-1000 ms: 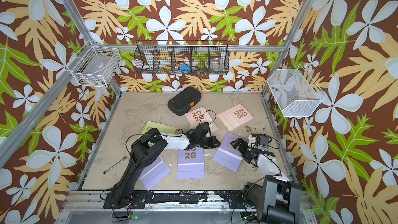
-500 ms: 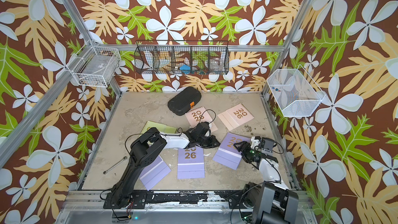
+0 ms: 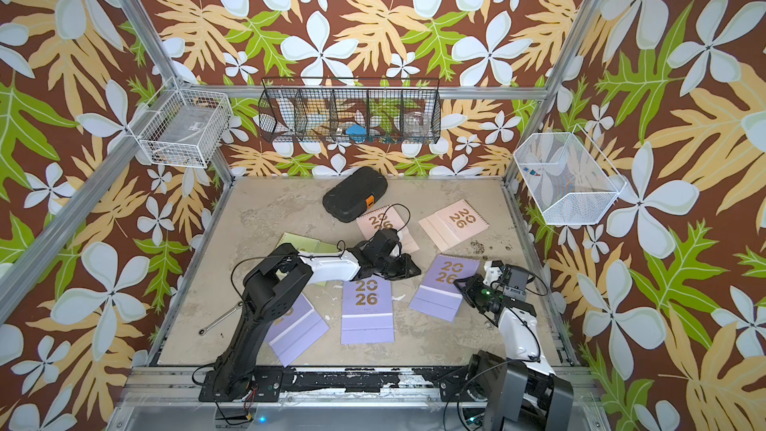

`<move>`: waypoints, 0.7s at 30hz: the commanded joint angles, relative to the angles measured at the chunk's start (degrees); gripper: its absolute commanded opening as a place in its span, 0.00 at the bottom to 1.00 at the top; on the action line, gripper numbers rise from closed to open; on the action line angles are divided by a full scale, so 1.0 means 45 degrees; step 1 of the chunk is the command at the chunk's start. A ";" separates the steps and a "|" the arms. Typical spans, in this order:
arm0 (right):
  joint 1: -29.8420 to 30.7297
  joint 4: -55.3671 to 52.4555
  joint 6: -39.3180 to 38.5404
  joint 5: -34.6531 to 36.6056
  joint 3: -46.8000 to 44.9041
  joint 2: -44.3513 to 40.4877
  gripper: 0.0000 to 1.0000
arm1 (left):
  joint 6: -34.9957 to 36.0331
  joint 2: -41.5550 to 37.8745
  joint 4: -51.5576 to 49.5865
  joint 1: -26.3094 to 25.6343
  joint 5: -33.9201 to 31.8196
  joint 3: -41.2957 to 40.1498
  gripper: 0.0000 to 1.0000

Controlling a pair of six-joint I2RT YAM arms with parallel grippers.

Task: Stack the calendars
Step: Pick up the calendar at the center of the board.

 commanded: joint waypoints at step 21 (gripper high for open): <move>0.2881 0.1184 0.1500 0.0267 0.2372 0.0640 0.16 | 0.0537 -0.4515 -0.0974 0.1752 -0.1376 -0.3009 0.17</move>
